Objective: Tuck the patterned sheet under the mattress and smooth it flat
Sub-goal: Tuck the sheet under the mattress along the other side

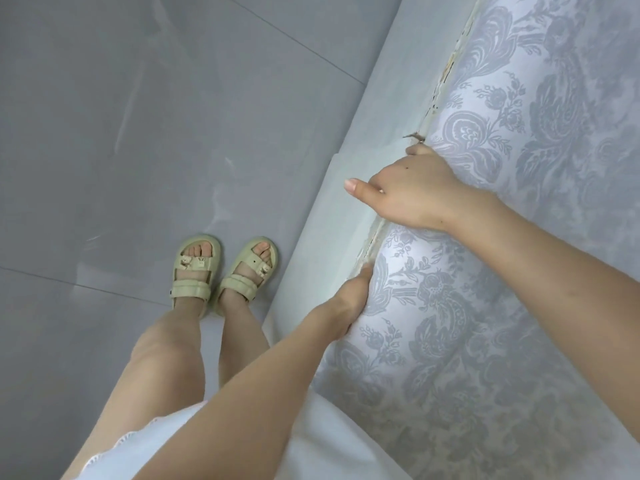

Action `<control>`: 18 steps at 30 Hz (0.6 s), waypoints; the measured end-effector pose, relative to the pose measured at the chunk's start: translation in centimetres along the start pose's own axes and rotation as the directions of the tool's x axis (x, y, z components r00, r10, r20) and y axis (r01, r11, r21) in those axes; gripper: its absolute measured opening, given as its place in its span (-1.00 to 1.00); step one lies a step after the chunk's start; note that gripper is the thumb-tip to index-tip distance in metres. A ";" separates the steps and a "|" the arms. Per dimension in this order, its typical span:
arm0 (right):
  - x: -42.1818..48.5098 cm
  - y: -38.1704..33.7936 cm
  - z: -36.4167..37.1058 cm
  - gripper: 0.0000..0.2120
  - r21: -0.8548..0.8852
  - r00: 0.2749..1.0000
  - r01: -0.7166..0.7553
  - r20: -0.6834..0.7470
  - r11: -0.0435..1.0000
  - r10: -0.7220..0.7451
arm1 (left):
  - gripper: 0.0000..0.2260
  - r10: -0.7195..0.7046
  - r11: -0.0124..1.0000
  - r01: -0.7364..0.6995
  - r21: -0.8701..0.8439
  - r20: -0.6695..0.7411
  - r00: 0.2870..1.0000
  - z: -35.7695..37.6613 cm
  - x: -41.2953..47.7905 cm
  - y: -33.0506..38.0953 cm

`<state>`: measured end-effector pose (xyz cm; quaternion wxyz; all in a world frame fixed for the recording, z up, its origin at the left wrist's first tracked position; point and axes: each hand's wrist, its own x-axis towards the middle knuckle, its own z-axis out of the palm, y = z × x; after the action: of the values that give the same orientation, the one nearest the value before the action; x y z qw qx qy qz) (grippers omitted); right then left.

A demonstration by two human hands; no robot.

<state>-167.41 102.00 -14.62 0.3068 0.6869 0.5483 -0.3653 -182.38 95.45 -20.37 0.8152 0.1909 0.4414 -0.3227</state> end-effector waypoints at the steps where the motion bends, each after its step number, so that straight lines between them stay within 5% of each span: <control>1: -0.6 -0.9 0.3 -0.37 0.045 1.000 0.006 0.001 0.999 -0.007 | -0.47 0.004 1.000 -0.004 0.002 0.041 0.999 -0.3 0.2 0.0; 4: -2.5 -3.0 2.2 -0.45 0.184 0.998 0.039 0.042 0.982 -0.047 | -0.45 0.082 0.997 -0.081 -0.008 0.055 0.995 -1.9 -0.6 0.3; 7: -4.0 -4.3 4.0 -0.51 0.252 0.995 0.099 -0.006 0.963 -0.100 | -0.51 0.262 0.960 -0.279 -0.034 -0.249 0.932 -4.3 -1.6 -1.8; 9: -4.4 -5.1 5.2 -0.52 0.255 0.992 0.124 -0.015 0.959 -0.124 | -0.57 0.343 0.939 -0.313 0.141 -0.369 0.864 -5.8 -2.4 -4.4; 12: -4.4 -6.9 6.7 -0.47 0.157 0.976 0.142 0.142 0.977 -0.164 | -0.62 0.293 0.938 -0.209 0.277 -0.309 0.905 -6.9 -3.1 -8.0; 18: -3.5 -9.6 8.9 -0.40 -0.199 0.878 0.186 0.474 0.962 -0.072 | -0.64 0.237 0.969 -0.207 0.135 -0.266 0.934 -7.1 -2.1 -12.4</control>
<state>-178.73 94.86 -16.68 0.4835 0.5000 0.5440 -0.4694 -196.03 91.54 -22.72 0.7646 0.3256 0.5105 -0.2209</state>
